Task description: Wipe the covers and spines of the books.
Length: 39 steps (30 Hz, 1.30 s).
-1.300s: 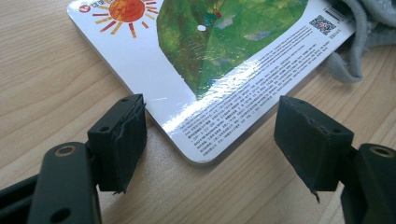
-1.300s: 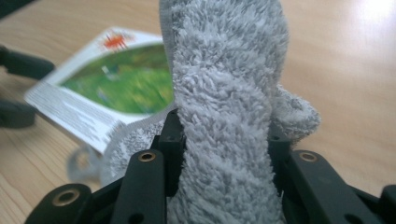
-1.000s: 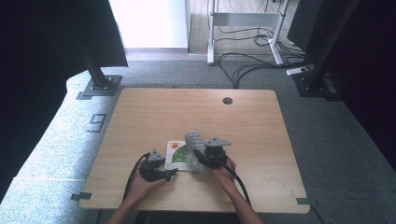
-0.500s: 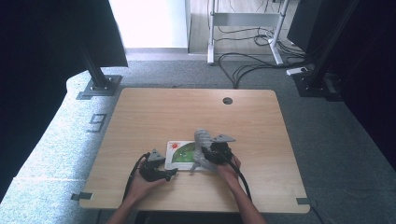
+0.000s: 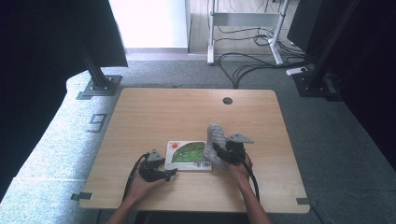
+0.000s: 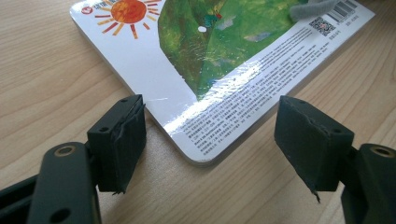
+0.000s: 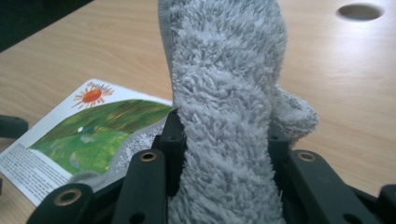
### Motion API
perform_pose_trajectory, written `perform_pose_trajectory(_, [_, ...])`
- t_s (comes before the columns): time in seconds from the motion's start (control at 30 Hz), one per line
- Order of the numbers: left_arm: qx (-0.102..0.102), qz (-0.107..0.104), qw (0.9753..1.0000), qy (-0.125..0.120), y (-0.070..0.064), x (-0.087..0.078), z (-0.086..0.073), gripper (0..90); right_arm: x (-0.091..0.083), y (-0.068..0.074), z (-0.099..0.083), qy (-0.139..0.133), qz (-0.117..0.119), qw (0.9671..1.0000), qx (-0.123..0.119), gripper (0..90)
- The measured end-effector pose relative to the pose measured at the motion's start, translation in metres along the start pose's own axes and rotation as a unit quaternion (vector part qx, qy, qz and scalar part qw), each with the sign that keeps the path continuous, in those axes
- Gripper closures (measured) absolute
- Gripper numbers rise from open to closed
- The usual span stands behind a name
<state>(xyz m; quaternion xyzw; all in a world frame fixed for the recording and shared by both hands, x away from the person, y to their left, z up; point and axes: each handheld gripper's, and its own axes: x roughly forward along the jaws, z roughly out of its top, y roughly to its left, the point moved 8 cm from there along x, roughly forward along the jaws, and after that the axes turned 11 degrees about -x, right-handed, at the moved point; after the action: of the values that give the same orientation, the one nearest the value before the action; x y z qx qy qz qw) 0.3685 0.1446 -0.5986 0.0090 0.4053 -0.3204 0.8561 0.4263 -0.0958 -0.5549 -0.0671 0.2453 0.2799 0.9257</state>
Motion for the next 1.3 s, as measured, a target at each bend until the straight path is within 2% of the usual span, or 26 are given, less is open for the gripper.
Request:
perform_pose_trajectory(0.13, [-0.001, -0.003, 1.0, -0.007, 0.001, -0.003, 0.002, 25.7, -0.014, -0.013, 0.002, -0.014, -0.017, 0.9998, 0.0, 62.3])
perform_pose_trajectory(0.27, [-0.009, -0.01, 0.9998, -0.011, 0.003, -0.007, 0.003, 25.7, -0.028, -0.032, -0.002, -0.017, -0.036, 0.9992, 0.004, 62.2])
perform_pose_trajectory(0.37, [-0.012, -0.01, 0.9998, -0.015, 0.005, -0.01, 0.004, 25.7, -0.037, -0.06, -0.012, 0.001, -0.092, 0.9958, 0.001, 61.4])
perform_pose_trajectory(0.43, [-0.015, -0.009, 0.9997, -0.018, 0.006, -0.012, 0.005, 25.7, -0.041, -0.076, -0.021, 0.013, -0.111, 0.9936, 0.016, 60.9])
perform_pose_trajectory(0.5, [-0.017, -0.007, 0.9997, -0.019, 0.009, -0.013, 0.005, 25.7, -0.043, -0.089, -0.031, 0.021, -0.111, 0.9928, 0.04, 59.4])
perform_pose_trajectory(0.6, [-0.021, -0.005, 0.9996, -0.021, 0.012, -0.015, 0.005, 25.7, -0.043, -0.101, -0.042, 0.041, -0.121, 0.9907, 0.046, 52.7])
perform_pose_trajectory(0.7, [-0.025, -0.003, 0.9994, -0.025, 0.015, -0.018, 0.005, 25.7, -0.042, -0.108, -0.047, 0.042, -0.132, 0.9885, 0.062, 41.7])
perform_pose_trajectory(0.8, [-0.029, -0.001, 0.9991, -0.032, 0.017, -0.021, 0.006, 25.8, -0.047, -0.108, -0.039, 0.024, -0.145, 0.987, 0.065, 31.4])
perform_pose_trajectory(0.87, [-0.032, 0.001, 0.9988, -0.036, 0.019, -0.023, 0.007, 25.8, -0.054, -0.106, -0.031, 0.007, -0.149, 0.9868, 0.063, 28.9])
perform_pose_trajectory(0.97, [-0.034, 0.001, 0.9986, -0.039, 0.021, -0.025, 0.008, 25.9, -0.063, -0.098, -0.02, -0.014, -0.143, 0.9881, 0.054, 28.1])
perform_pose_trajectory(1.07, [-0.035, 0.002, 0.9986, -0.04, 0.022, -0.026, 0.008, 25.9, -0.069, -0.084, -0.014, -0.028, -0.122, 0.9914, 0.036, 28.5])
perform_pose_trajectory(1.17, [-0.035, 0.002, 0.9985, -0.041, 0.023, -0.026, 0.008, 26.0, -0.072, -0.067, -0.011, -0.041, -0.089, 0.995, 0.02, 29.7])
perform_pose_trajectory(1.3, [-0.035, 0.003, 0.9984, -0.044, 0.024, -0.027, 0.008, 26.1, -0.074, -0.051, -0.012, -0.051, -0.062, 0.9967, 0.014, 29.8])
